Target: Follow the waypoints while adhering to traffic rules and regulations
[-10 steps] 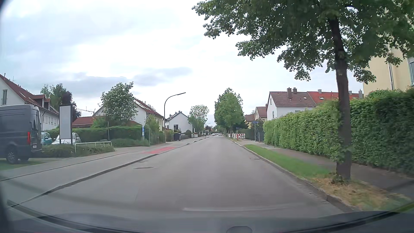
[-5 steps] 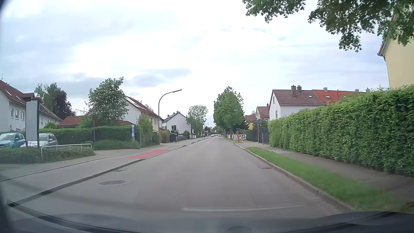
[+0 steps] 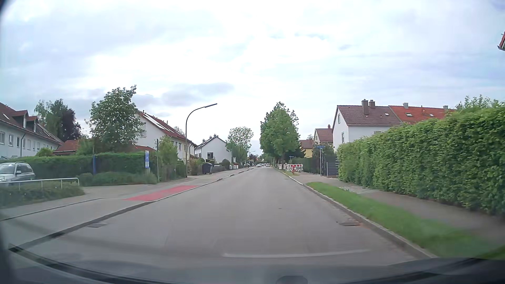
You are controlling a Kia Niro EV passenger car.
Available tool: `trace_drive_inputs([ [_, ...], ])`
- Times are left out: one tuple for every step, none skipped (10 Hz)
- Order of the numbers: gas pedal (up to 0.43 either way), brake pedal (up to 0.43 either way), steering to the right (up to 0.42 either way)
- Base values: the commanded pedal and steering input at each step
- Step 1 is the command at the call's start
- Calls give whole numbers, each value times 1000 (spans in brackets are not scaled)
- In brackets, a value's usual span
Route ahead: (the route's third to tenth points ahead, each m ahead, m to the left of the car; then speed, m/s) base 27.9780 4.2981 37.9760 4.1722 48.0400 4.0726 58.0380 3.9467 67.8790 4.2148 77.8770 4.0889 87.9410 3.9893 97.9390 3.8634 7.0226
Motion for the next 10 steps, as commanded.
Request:
trace_drive_inputs([
  [157,0,0],
  [157,0,0],
  [157,0,0],
  [157,0,0],
  [157,0,0],
  [157,0,0],
  [157,0,0],
  [157,0,-1],
  [157,0,-1],
  [157,0,-1],
])
